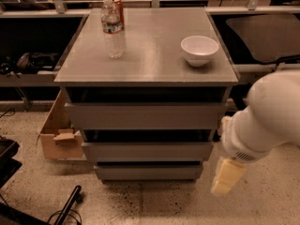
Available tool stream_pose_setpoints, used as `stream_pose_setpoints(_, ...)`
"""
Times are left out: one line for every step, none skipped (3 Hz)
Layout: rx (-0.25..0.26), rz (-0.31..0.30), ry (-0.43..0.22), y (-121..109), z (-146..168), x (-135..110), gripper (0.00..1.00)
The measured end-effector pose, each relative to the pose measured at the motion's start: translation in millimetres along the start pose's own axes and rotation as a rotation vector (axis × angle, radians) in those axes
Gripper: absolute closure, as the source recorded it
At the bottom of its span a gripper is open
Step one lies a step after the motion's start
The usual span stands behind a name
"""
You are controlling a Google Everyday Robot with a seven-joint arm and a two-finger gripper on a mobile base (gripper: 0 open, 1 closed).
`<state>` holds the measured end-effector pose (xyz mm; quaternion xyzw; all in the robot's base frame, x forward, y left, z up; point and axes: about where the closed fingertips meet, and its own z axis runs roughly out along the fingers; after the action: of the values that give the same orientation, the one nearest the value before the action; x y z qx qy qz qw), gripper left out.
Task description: Open bottom drawer
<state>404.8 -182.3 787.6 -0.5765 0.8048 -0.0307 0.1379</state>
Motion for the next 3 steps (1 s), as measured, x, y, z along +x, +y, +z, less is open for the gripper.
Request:
stream_pose_setpoints(-0.018, -0.016, 0.131, 22.4, 83.6, 25.0, 0.00)
stream_pose_setpoints(-0.030, -0.027, 0.207, 35.1, 148.1, 44.8, 0.00)
stream_pose_setpoints(-0.091, 0.011, 0.235, 40.1, 198.5, 61.2, 0.00)
